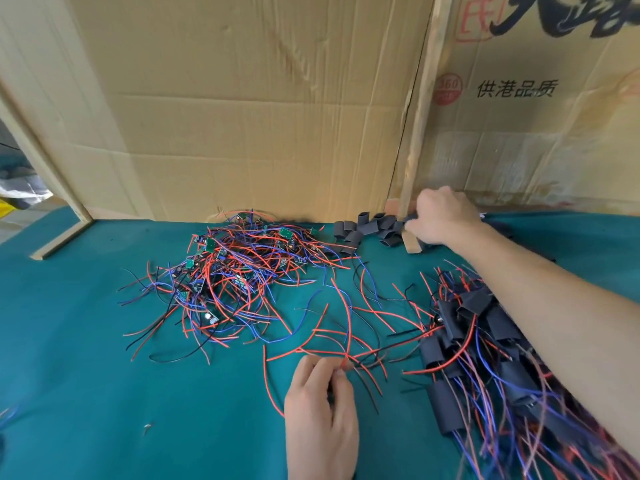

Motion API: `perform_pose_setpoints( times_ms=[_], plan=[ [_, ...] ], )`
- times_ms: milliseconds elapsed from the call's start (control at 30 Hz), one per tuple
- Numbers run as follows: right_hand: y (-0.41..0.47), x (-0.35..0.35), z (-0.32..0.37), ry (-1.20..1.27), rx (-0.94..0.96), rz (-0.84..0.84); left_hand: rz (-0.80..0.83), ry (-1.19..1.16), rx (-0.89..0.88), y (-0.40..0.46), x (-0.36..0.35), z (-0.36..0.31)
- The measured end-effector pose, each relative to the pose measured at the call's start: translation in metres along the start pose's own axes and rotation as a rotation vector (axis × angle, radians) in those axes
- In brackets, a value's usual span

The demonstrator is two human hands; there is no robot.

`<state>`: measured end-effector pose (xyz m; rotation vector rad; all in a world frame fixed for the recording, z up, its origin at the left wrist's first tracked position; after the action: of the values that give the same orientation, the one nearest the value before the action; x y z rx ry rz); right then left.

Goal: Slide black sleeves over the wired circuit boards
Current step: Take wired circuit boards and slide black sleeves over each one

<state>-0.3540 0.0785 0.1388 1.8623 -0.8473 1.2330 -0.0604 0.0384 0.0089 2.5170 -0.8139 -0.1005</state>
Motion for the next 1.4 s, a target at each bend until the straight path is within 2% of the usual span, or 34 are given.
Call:
perform_pose_setpoints(
  times_ms=[167, 300, 400, 467, 600, 667, 767, 967, 1067, 1167, 1300, 1400],
  plan=[
    [-0.116, 0.047, 0.051, 0.264, 0.158, -0.227, -0.086, 0.010, 0.054, 0.002, 0.003, 0.001],
    [-0.212, 0.023, 0.094, 0.571, 0.275, -0.293, -0.020, -0.012, 0.055, 0.000, 0.008, -0.003],
    [-0.232, -0.001, 0.096, 0.816, 0.216, -0.338, 0.035, 0.022, 0.024, -0.001, 0.008, -0.006],
    [-0.237, -0.008, 0.091, 0.992, 0.161, -0.289, 0.087, 0.073, -0.030, -0.003, 0.006, -0.006],
    [-0.242, -0.017, 0.088, 1.328, 0.009, -0.068, 0.092, 0.140, -0.064, -0.006, 0.002, -0.006],
    [-0.240, -0.019, 0.085, 1.458, -0.063, 0.088, 0.082, 0.175, -0.060, -0.006, 0.000, -0.007],
    [-0.237, -0.023, 0.077, 1.744, -0.066, 0.328, 0.077, 0.208, -0.108, -0.003, 0.005, -0.010],
    [-0.229, -0.023, 0.055, 2.072, -0.159, 0.425, 0.088, 0.311, -0.185, -0.002, 0.026, -0.014],
    [-0.229, -0.019, 0.050, 2.105, -0.061, 0.409, 0.092, 0.303, -0.219, -0.006, 0.029, -0.016],
    [-0.234, -0.019, 0.060, 1.966, 0.005, 0.417, 0.118, 0.276, -0.197, -0.011, 0.022, -0.021],
    [-0.238, -0.019, 0.069, 1.738, -0.013, 0.338, 0.168, 0.355, -0.195, -0.013, 0.014, -0.026],
    [-0.239, -0.016, 0.070, 1.661, -0.016, 0.303, 0.200, 0.444, -0.204, -0.011, 0.017, -0.024]
  ],
)
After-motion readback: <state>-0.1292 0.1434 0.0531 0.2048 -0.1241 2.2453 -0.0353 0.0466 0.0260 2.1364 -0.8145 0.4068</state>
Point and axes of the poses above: each hand's wrist, its own y-axis towards the middle knuckle, its own x-axis out of the back of the hand, z = x × y, the point moved 1 cm from there along y, towards the middle knuckle, and after that the axes turned 15 degrees about -y, right-handed, at the moved point
